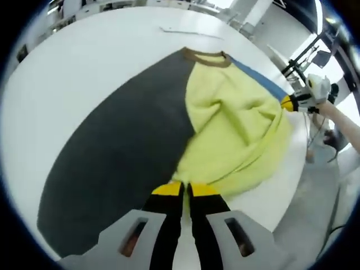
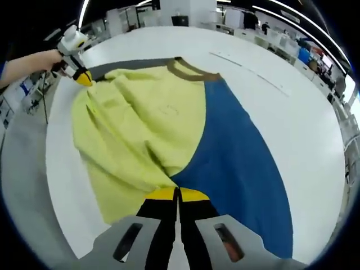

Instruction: Fold the garment on the visible template until the final outline fits inside the template.

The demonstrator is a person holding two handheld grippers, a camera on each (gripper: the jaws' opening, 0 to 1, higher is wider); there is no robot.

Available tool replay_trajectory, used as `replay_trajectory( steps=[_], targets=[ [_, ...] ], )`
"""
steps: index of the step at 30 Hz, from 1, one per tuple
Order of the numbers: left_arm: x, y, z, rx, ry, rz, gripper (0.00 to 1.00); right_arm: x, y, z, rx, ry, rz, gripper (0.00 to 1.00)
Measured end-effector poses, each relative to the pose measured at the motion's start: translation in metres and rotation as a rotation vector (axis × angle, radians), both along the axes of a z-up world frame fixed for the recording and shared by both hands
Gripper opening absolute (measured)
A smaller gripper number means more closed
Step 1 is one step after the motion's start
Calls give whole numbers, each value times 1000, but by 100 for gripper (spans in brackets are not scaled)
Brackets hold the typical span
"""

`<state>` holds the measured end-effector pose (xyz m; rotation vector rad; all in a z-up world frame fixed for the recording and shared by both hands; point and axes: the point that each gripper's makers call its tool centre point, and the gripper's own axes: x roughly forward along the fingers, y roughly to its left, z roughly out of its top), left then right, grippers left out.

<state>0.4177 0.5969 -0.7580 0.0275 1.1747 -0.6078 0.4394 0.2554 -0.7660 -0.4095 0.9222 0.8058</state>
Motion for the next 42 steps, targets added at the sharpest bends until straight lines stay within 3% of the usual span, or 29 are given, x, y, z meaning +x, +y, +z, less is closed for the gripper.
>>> replay_trajectory(
  steps=[11, 24, 42],
  targets=[
    [0, -1, 0, 8, -17, -23, 2, 2, 0, 1, 29, -19, -45, 2],
    [-4, 2, 2, 33, -18, -28, 10, -2, -7, 4, 8, -33, -76, 15],
    [-13, 5, 17, 36, -44, -37, 17, -13, -18, 28, 37, -72, -127, 21]
  ],
)
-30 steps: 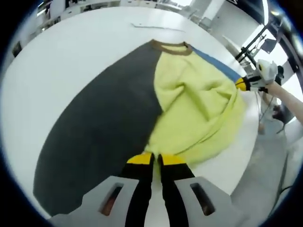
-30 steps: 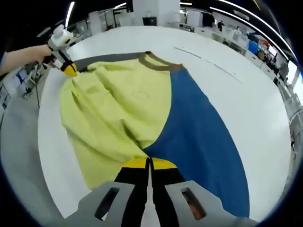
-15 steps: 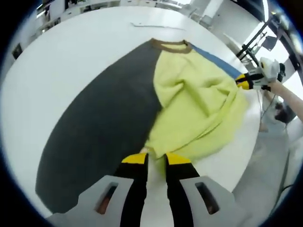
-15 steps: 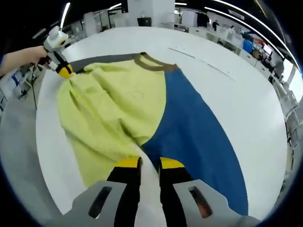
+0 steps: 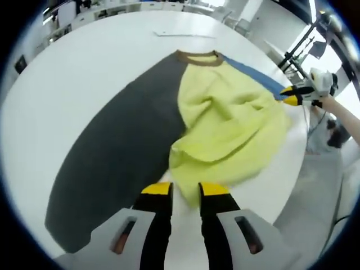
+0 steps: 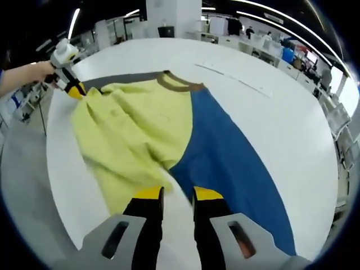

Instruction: Fold the garment on the visible template until the final outline fits inside the template.

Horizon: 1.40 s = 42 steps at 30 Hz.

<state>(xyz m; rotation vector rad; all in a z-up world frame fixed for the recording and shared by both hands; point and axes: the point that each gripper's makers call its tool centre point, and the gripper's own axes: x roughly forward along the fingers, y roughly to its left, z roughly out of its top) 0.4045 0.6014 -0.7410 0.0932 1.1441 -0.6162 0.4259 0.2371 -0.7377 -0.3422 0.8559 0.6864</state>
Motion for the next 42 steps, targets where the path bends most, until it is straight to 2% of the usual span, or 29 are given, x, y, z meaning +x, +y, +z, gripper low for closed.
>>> replay_trajectory(
  steps=[11, 30, 42],
  targets=[
    [-12, 3, 14, -3, -35, 5, 26, -18, 2, 16, 32, -14, 2, 33],
    [-38, -4, 47, -68, -111, 19, 44, -46, 16, 47, 111, -31, -8, 52],
    [-58, -10, 59, -99, -133, 10, 55, -65, 20, 59, 140, -42, -15, 60]
  ],
)
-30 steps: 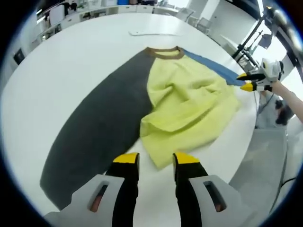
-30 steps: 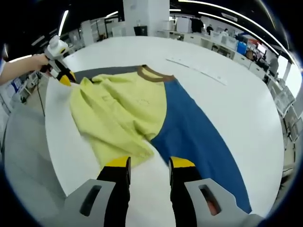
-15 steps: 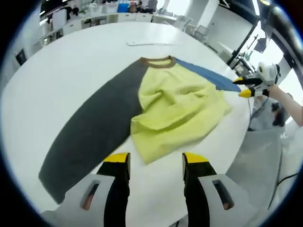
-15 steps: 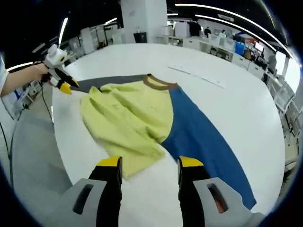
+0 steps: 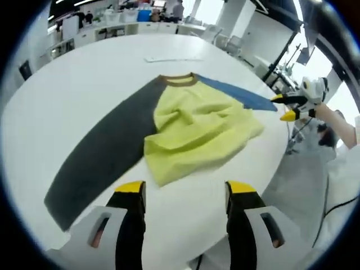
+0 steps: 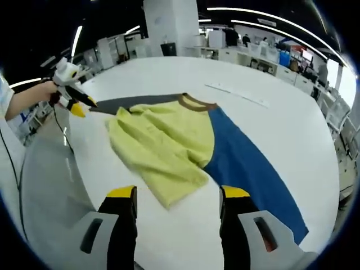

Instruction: Fold the garment on the visible template until the final outline fits inside the template.

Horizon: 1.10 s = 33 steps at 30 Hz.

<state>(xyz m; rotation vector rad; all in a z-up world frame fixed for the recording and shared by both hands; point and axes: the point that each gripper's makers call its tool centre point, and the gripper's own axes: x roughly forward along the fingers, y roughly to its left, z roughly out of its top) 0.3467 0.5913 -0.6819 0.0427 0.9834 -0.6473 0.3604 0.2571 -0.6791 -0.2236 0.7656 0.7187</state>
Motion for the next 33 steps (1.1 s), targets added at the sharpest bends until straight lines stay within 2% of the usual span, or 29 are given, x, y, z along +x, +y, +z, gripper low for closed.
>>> replay_trajectory(
  steps=[11, 20, 33],
  targets=[
    [-18, -5, 11, -34, -28, -11, 66, -18, 0, 9, 21, -8, -4, 69],
    [-27, -6, 24, -44, -58, -15, 70, -33, 0, 20, 45, -13, -10, 78],
    [-47, -10, 36, -59, -75, -21, 76, -56, -6, 29, 95, -8, -42, 85]
  ],
)
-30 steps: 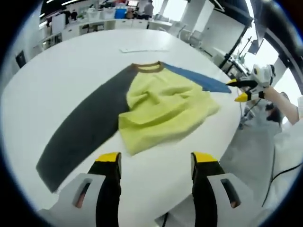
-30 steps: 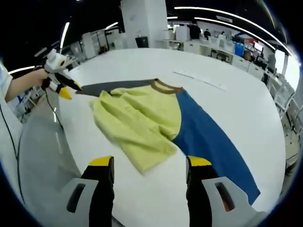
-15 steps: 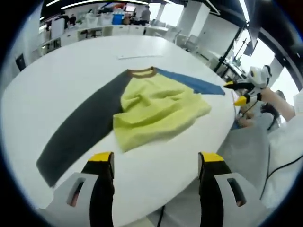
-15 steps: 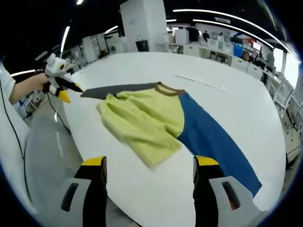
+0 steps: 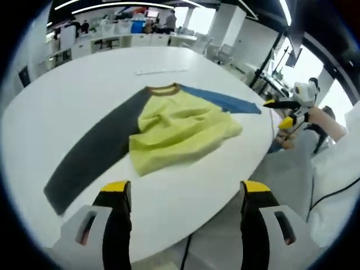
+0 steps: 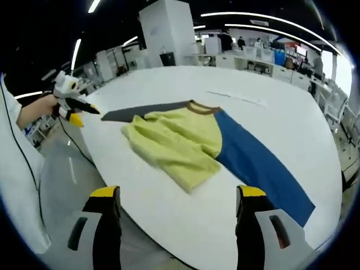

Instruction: Fold the garment on the visible template until the final outline fits inside the template.

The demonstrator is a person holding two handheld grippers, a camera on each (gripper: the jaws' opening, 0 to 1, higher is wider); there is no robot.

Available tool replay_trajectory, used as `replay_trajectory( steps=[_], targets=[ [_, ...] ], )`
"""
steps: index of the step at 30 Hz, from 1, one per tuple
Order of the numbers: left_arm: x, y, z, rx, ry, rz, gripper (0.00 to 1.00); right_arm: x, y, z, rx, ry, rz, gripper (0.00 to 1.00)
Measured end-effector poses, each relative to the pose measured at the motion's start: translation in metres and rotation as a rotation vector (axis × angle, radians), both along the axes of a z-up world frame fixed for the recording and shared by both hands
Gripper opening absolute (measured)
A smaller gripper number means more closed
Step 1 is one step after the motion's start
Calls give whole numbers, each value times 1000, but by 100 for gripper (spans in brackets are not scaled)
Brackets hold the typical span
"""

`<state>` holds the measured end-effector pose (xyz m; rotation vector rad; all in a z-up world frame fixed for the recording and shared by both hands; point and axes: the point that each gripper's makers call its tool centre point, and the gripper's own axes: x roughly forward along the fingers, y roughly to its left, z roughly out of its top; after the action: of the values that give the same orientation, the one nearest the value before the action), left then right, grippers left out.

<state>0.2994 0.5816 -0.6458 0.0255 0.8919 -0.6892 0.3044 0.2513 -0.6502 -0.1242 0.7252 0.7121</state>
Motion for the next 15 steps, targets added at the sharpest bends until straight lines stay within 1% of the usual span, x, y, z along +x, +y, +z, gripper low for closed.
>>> replay_trajectory(
  steps=[8, 12, 15],
  targets=[
    [-10, 0, 10, -7, -20, 2, 80, -12, 0, 6, 0, 0, 9, 93],
    [-16, 2, 11, -5, -21, 9, 82, -17, 2, 9, 7, -1, 8, 97],
    [-22, 2, 13, -16, -14, 18, 82, -22, 4, 10, 5, 1, 20, 99]
  ],
)
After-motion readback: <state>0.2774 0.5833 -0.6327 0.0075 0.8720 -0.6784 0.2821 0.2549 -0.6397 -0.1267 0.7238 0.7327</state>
